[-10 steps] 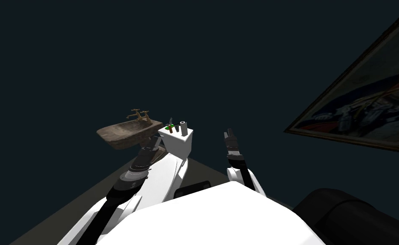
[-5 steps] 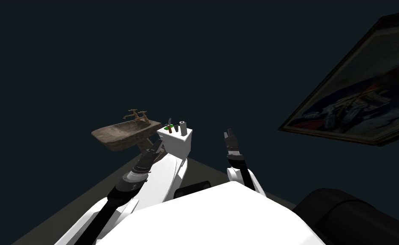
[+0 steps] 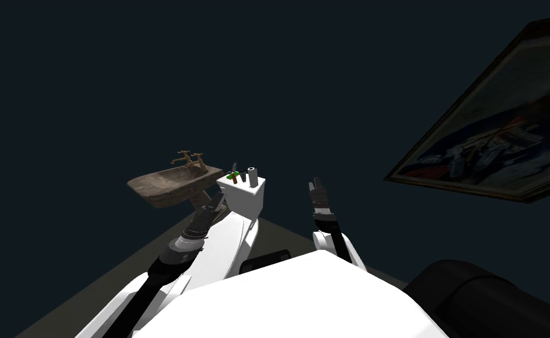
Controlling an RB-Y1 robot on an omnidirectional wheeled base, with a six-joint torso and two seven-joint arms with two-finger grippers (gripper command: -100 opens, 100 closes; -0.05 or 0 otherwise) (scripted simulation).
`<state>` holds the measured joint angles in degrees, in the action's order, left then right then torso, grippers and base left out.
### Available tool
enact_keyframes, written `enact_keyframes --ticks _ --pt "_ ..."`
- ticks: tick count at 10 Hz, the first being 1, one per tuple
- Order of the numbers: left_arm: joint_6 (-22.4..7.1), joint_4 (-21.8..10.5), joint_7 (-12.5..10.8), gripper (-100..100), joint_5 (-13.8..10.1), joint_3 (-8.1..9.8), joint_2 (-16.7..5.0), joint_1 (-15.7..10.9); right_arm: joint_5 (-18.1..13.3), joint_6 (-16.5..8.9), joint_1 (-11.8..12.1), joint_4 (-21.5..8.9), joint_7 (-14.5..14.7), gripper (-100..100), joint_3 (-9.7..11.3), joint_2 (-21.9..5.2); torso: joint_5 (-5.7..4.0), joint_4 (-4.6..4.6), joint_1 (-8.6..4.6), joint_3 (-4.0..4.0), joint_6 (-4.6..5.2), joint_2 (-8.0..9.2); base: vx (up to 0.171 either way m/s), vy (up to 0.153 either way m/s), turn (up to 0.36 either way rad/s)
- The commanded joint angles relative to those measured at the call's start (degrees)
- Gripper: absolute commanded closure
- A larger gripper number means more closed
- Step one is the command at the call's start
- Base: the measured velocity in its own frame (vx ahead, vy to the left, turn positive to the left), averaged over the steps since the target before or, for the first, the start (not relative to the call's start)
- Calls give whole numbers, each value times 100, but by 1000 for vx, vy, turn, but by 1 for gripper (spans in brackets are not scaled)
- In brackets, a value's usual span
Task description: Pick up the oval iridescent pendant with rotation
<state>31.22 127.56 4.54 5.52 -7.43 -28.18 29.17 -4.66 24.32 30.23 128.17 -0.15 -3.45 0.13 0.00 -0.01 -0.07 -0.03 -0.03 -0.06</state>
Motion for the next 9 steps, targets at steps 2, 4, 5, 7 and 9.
enact_keyframes --ticks 2,4,5,7,9 --pt "64 -151 -98 -100 45 -98 -148 -180 0 0 -1 0 0 0 0 0 0 0 3 0 2 2 -4 4 -15" --pt "156 -363 -232 -100 108 -234 -354 -435 0 0 -1 0 0 0 0 0 1 0 7 1 3 3 -8 6 -39" --pt "213 -495 -314 -100 147 -321 -481 -597 0 0 -1 0 0 0 0 0 1 0 7 2 2 3 -10 7 -38" --pt "349 -802 -502 -100 240 -531 -775 -959 0 0 -1 0 0 0 0 0 1 1 8 2 2 4 -11 6 -43" --pt "426 -978 -604 -100 293 -656 -938 -1192 0 0 -1 0 0 0 0 0 1 0 8 2 2 4 -11 8 -43"
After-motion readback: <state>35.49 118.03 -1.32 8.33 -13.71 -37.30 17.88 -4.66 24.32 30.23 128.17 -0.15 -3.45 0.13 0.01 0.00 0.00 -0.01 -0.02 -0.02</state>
